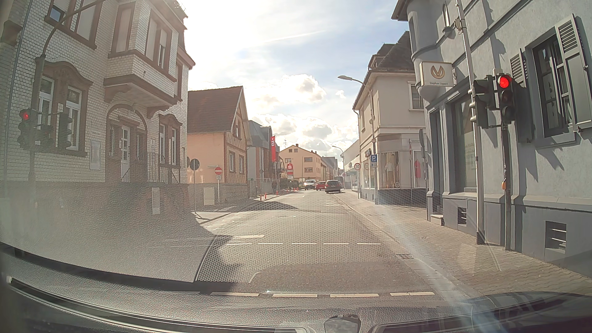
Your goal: Follow the waypoints while adhering to traffic rules and regulations
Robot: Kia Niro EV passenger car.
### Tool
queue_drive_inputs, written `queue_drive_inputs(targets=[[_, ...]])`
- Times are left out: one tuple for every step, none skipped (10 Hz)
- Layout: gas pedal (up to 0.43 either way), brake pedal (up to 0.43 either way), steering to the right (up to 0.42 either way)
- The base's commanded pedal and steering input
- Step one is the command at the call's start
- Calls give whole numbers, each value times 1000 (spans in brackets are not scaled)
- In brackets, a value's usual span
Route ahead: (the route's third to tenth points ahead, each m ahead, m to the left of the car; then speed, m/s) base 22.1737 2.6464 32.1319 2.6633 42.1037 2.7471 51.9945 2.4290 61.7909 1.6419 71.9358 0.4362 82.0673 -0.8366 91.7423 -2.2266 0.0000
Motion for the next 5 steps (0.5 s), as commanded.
queue_drive_inputs(targets=[[0,329,3],[0,335,3],[0,335,3],[0,329,3],[0,329,3]])
